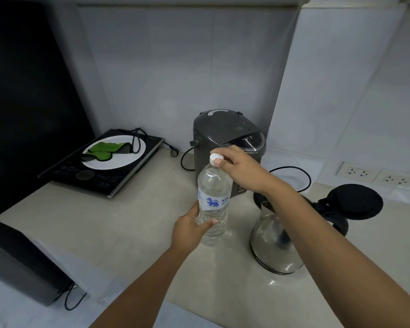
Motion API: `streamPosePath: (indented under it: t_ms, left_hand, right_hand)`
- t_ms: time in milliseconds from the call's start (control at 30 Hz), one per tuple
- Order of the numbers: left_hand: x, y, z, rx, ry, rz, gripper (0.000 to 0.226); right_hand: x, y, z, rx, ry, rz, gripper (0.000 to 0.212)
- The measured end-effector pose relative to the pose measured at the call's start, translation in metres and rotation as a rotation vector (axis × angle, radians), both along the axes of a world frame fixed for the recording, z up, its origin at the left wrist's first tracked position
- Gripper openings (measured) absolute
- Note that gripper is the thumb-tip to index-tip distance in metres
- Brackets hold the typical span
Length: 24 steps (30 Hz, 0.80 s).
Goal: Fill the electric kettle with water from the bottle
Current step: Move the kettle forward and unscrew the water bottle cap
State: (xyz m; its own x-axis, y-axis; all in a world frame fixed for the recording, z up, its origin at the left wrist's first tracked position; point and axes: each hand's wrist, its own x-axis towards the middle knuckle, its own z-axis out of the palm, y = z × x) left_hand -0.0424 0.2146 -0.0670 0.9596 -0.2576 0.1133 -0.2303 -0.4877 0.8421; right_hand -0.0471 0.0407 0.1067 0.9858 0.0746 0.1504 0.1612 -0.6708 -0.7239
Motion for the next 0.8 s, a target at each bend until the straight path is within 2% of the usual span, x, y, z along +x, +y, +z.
streamPosePath:
  t_ms: [167, 400, 600, 800]
  left_hand:
    - [-0.001, -0.002, 0.001, 0.002, -0.025, -0.005, 0.067]
    - [-0.001, 0.0, 0.0, 0.015, -0.038, -0.008, 0.067]
    - [-0.001, 0.002, -0.001, 0.022, -0.041, -0.006, 0.07]
    - [-0.001, 0.004, -0.005, 0.023, -0.003, -0.02, 0.066]
  right_hand:
    - [-0.001, 0.01, -0.006, 0.059, -0.141, -0.15, 0.031]
    - [-0.006, 0.014, -0.005, 0.057, -0.09, -0.105, 0.044]
    - [-0.015, 0.016, -0.006, 0.201, -0.075, -0.03, 0.037]
    - [-0.014, 0.022, -0.008, 0.212, -0.135, -0.125, 0.021]
